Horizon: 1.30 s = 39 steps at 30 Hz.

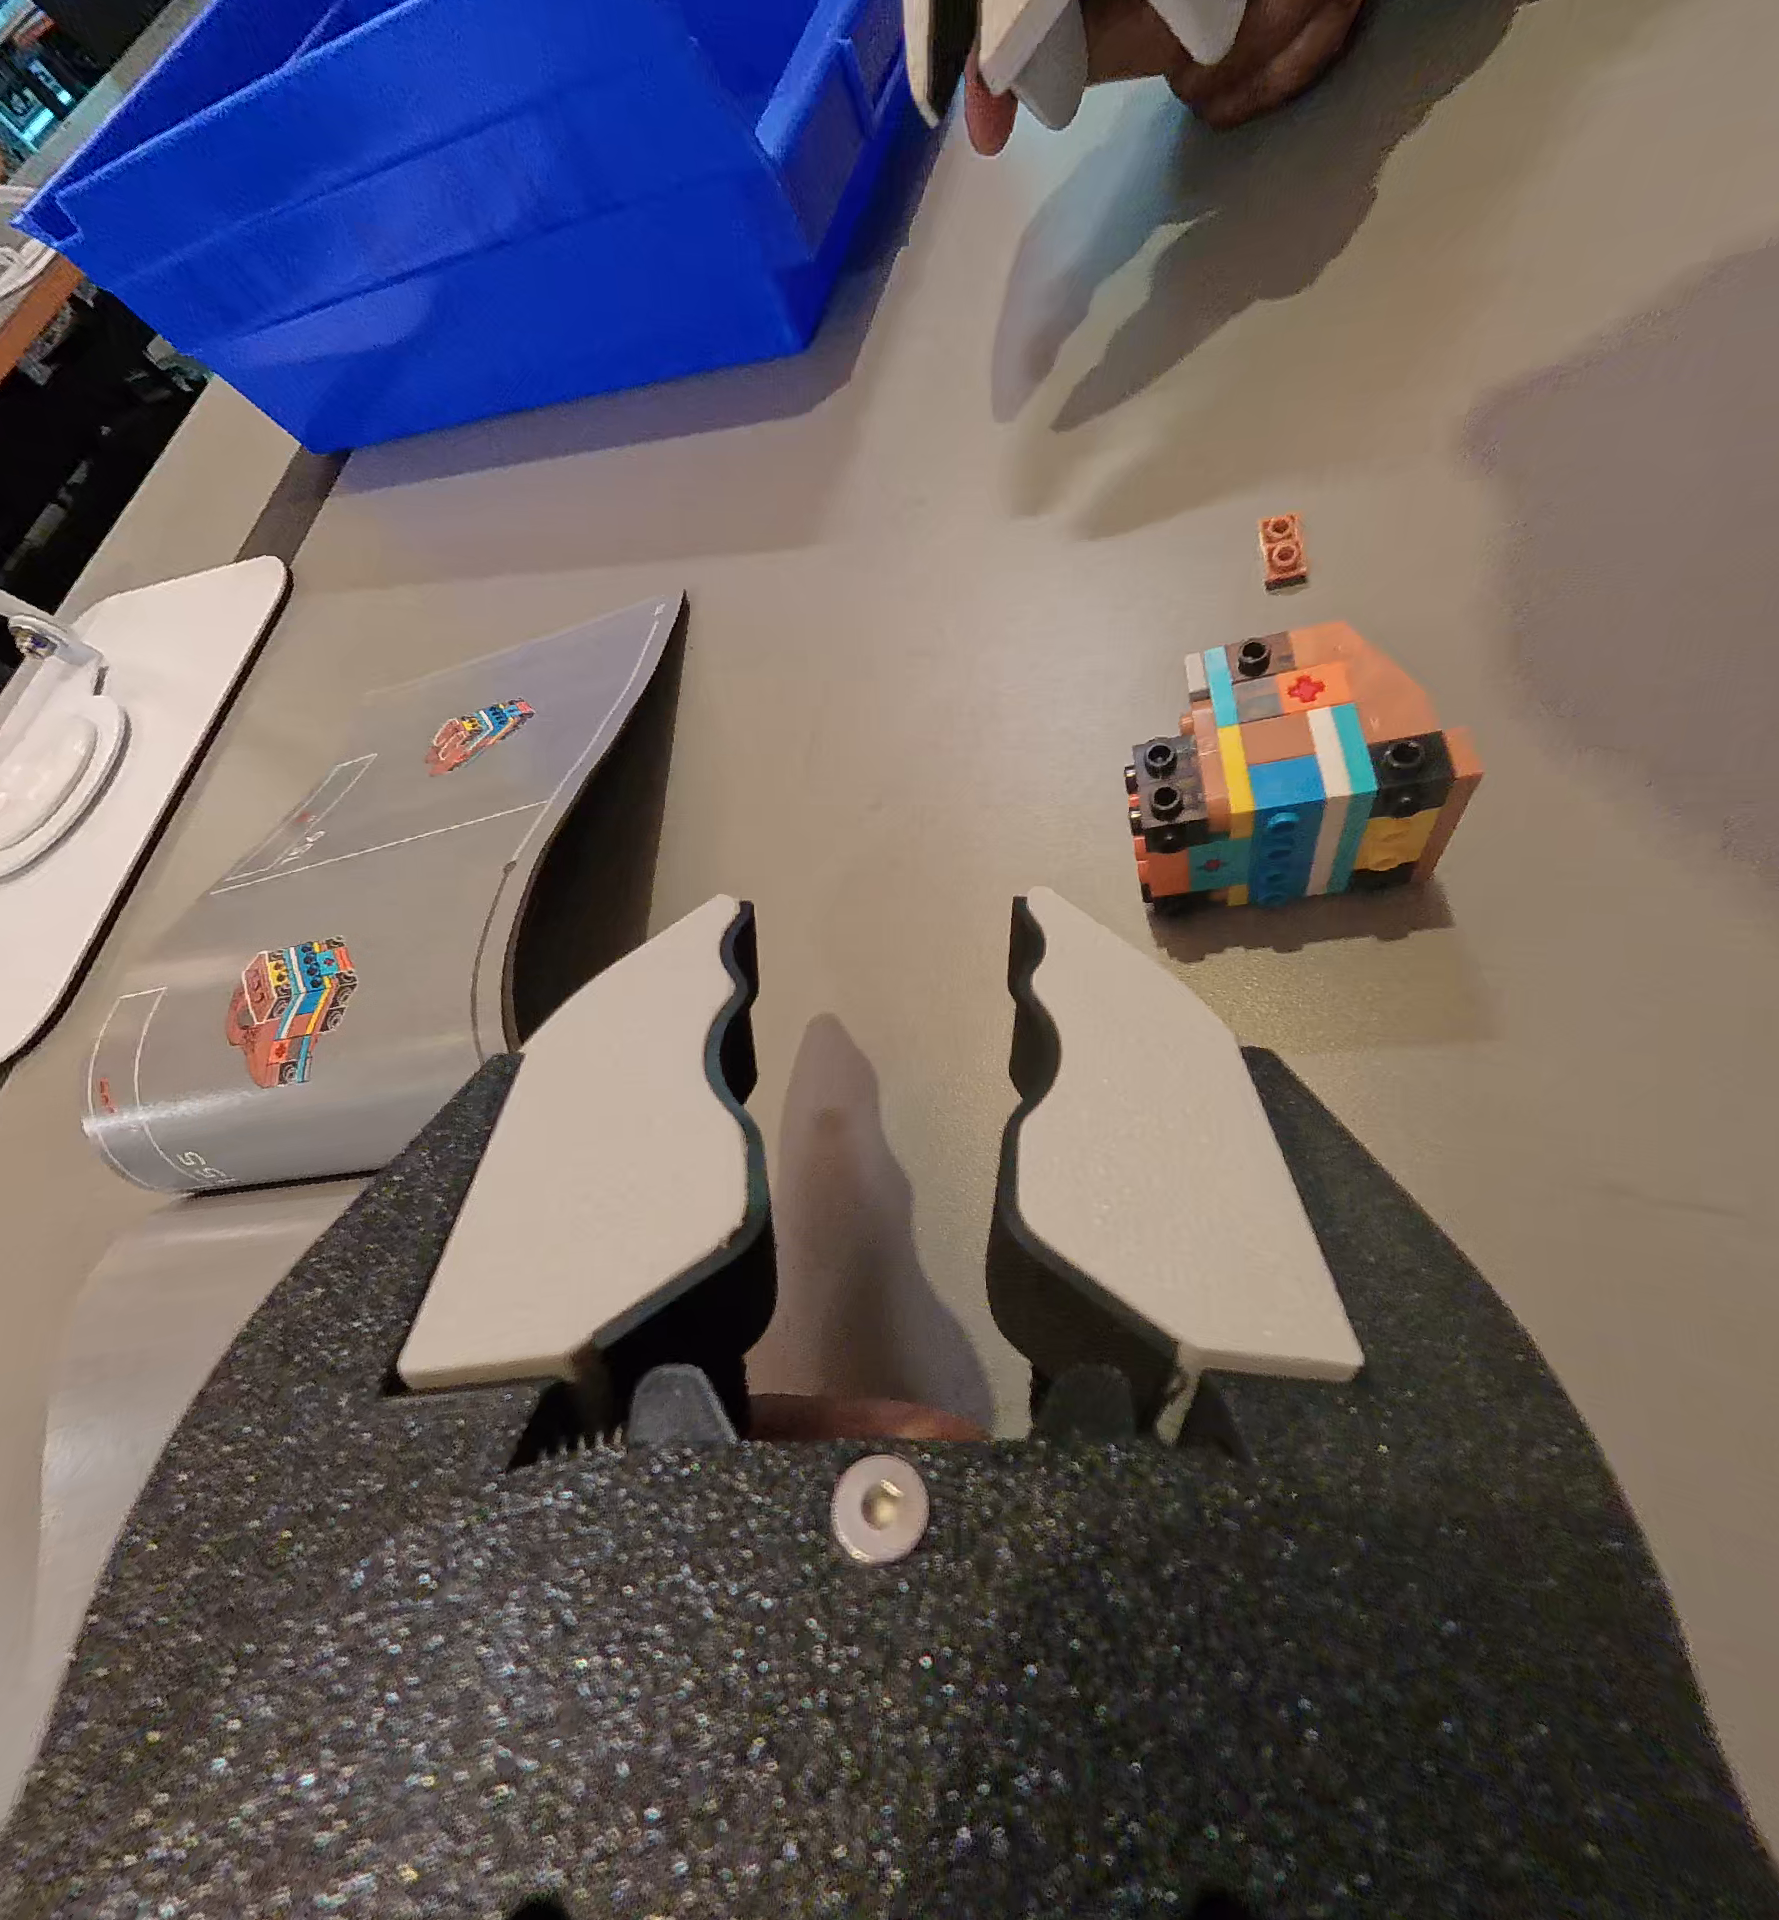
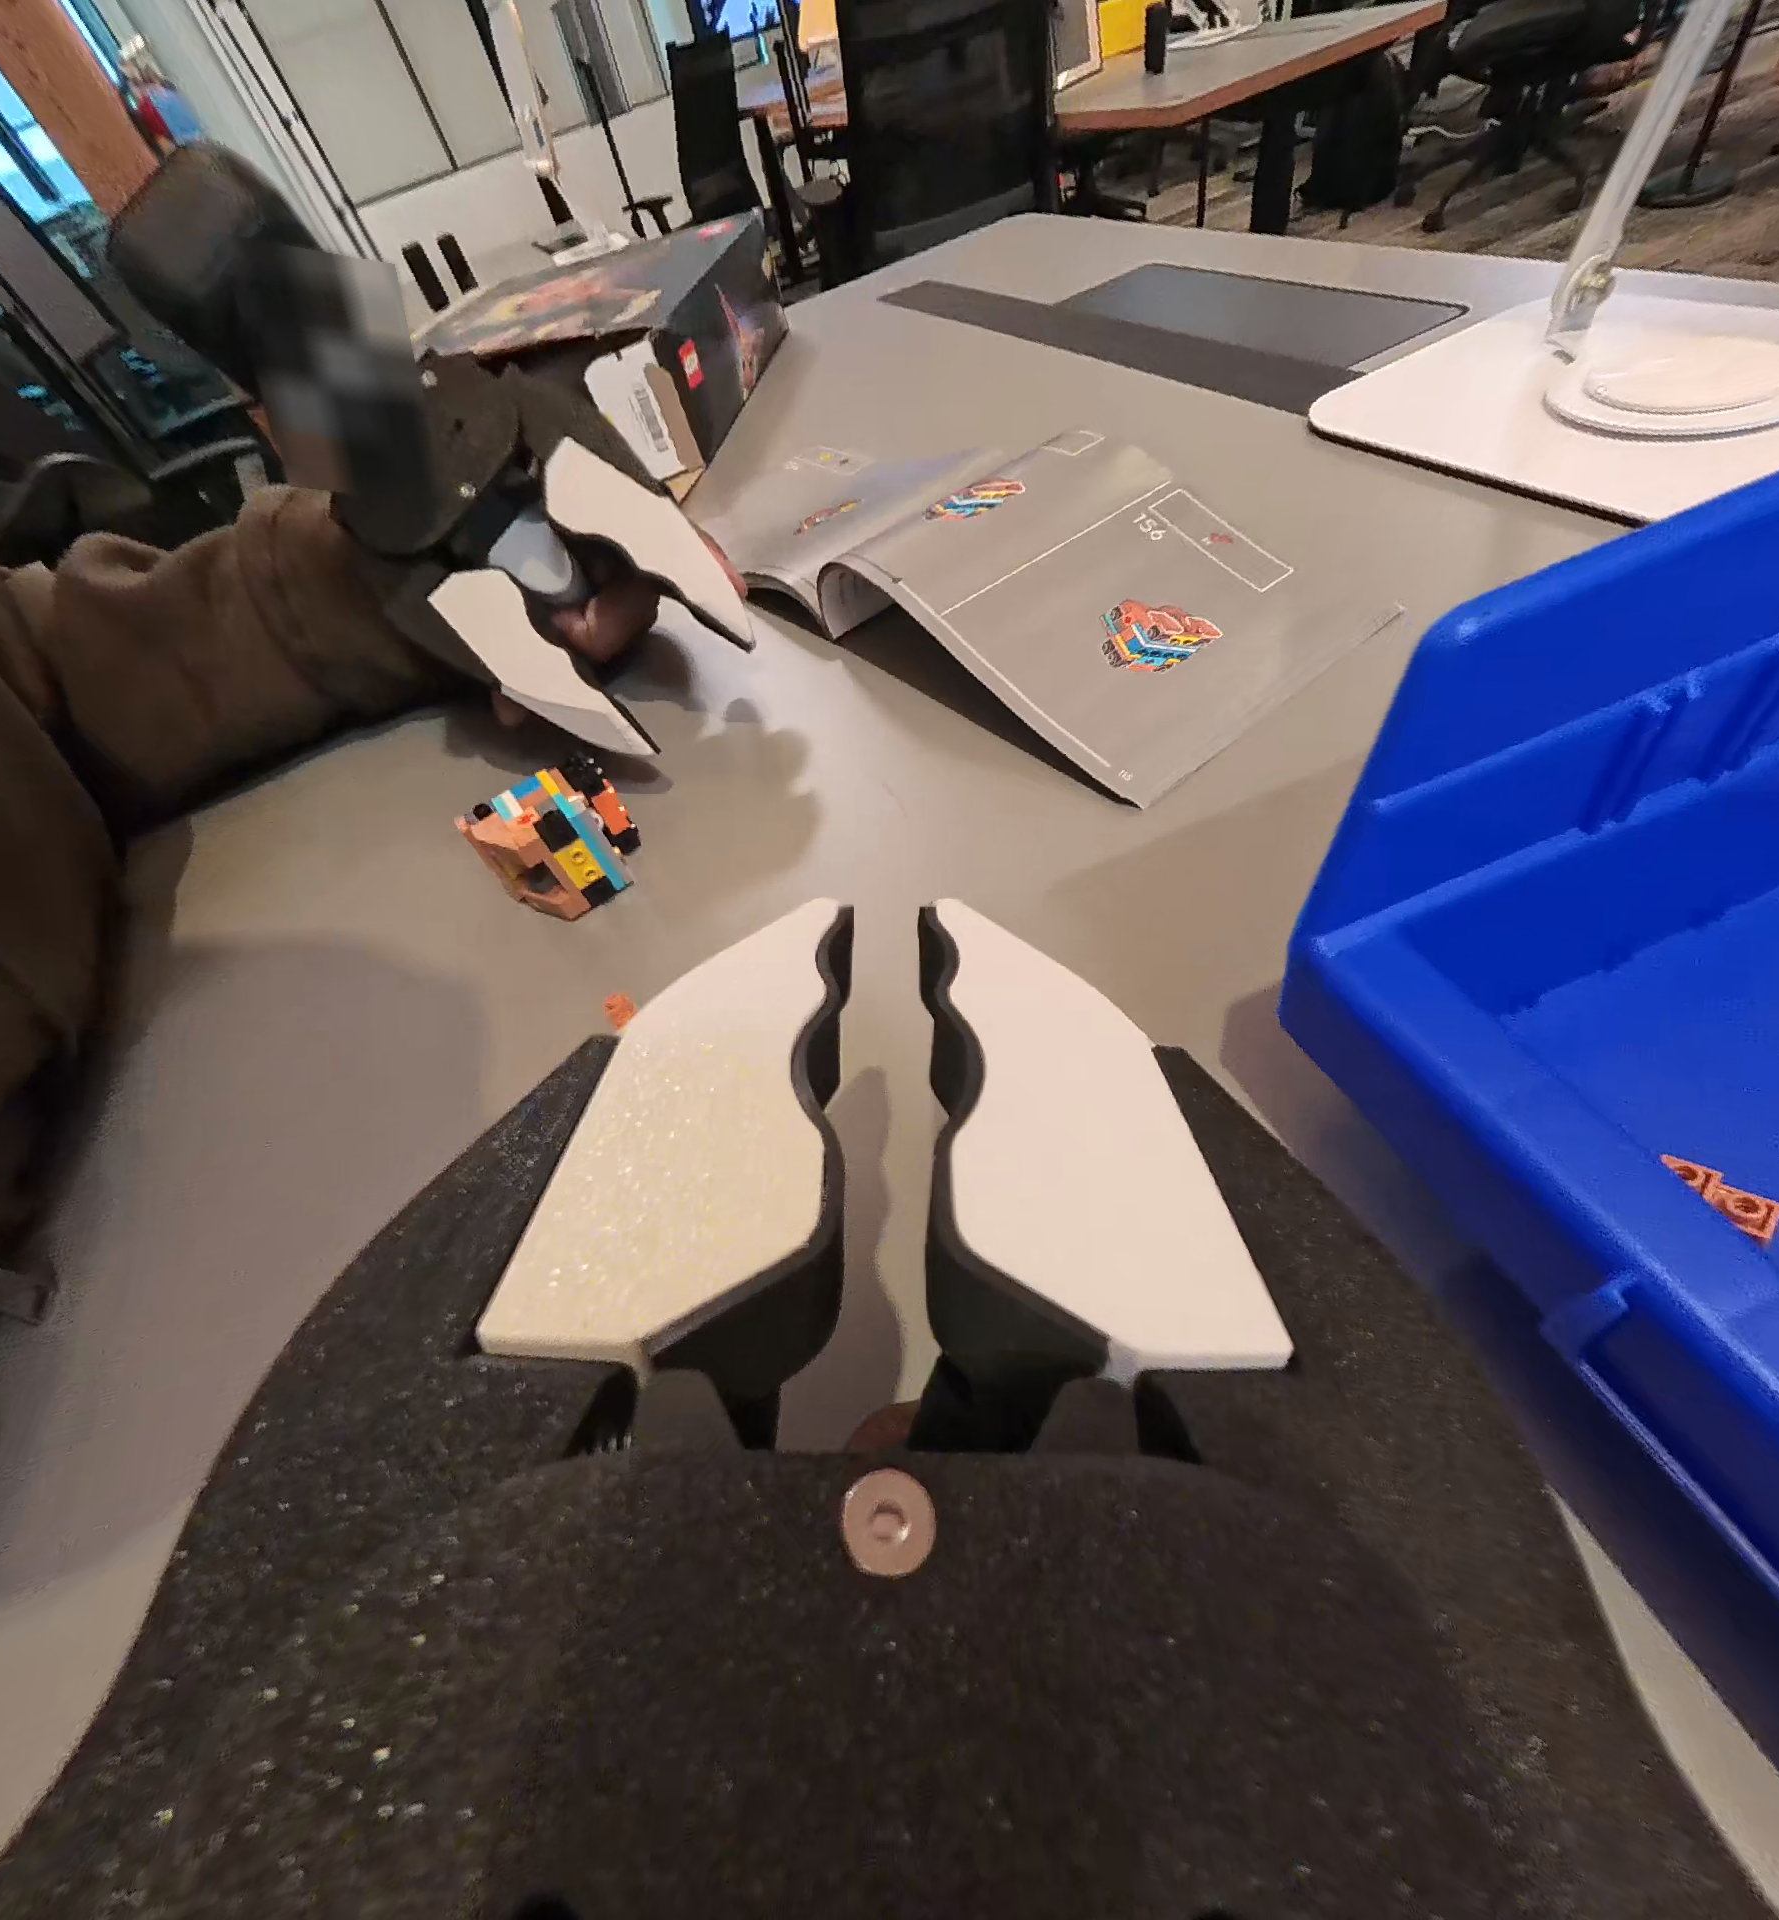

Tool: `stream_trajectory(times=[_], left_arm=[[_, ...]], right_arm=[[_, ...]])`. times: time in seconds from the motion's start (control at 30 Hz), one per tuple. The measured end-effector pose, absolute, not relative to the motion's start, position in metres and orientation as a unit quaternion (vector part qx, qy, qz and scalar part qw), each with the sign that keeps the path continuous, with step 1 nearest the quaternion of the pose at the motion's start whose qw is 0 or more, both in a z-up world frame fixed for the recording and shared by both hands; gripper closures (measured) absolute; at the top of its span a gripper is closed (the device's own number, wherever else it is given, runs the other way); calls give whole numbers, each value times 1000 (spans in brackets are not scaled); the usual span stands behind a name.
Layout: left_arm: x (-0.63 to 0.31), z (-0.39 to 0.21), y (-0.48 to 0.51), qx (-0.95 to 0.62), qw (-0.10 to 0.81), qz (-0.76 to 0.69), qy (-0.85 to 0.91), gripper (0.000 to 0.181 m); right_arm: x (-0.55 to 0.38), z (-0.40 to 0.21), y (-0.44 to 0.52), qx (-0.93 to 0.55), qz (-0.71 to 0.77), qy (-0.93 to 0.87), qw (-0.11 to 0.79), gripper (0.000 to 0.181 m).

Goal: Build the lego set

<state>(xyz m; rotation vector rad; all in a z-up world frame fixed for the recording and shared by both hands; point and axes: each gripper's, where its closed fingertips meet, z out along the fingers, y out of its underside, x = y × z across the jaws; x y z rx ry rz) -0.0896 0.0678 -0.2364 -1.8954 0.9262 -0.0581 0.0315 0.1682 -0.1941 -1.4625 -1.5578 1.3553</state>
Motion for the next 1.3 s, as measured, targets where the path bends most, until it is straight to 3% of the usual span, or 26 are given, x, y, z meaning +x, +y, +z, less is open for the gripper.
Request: stream_trajectory(times=[1.3], left_arm=[[-87,-237,65,-774,495,-15,395,137]], right_arm=[[30,-202,162,-552,485,-610,296,168]])
